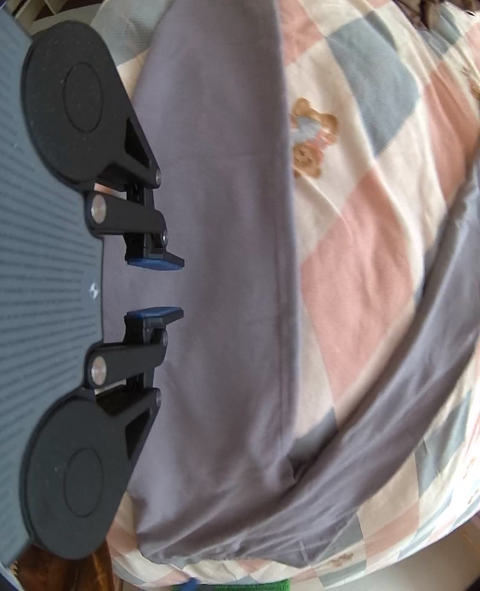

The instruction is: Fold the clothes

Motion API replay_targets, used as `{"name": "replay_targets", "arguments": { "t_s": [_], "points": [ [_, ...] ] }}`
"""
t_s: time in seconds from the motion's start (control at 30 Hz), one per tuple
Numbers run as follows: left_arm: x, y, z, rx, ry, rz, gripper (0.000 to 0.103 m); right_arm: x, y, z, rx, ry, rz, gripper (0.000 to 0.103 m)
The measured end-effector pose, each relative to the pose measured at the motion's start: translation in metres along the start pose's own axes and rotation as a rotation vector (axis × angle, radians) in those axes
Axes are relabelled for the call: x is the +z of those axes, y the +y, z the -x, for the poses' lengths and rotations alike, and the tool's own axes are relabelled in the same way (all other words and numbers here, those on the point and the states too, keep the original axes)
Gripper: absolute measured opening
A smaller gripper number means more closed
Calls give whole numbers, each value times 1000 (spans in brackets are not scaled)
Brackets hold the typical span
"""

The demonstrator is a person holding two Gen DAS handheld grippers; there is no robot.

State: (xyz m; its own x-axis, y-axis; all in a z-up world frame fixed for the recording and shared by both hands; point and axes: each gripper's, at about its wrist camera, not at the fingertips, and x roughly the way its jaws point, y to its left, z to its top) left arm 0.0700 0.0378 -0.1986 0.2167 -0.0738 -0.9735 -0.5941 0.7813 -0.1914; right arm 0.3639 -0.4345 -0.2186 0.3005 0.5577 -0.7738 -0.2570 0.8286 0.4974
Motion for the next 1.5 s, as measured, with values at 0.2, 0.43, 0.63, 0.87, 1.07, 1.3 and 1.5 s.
{"name": "replay_targets", "arguments": {
  "t_s": [0.2, 0.43, 0.63, 0.87, 1.07, 1.3, 1.5],
  "points": [
    [15, -23, -8, -13, -17, -29, 22, 41, 2, -60, 43, 101, 97, 50],
    [25, -29, -17, -14, 5, -19, 23, 57, 5, -92, 58, 124, 148, 43],
    [42, -39, -16, -65, -29, -53, 23, 75, 14, -96, 99, 129, 198, 23],
    [67, -59, -26, -93, -48, -88, 23, 93, 0, -79, 29, -101, 35, 1],
    [74, -64, -27, -95, -41, -106, 25, 89, -11, -92, -41, 10, -15, 18],
    [68, -52, -31, -99, -12, -46, 25, 8, -59, -20, 59, 80, -222, 48],
    [64, -61, -31, -125, -3, -65, 25, -83, -81, -12, 189, 80, -573, 64]
  ]
}}
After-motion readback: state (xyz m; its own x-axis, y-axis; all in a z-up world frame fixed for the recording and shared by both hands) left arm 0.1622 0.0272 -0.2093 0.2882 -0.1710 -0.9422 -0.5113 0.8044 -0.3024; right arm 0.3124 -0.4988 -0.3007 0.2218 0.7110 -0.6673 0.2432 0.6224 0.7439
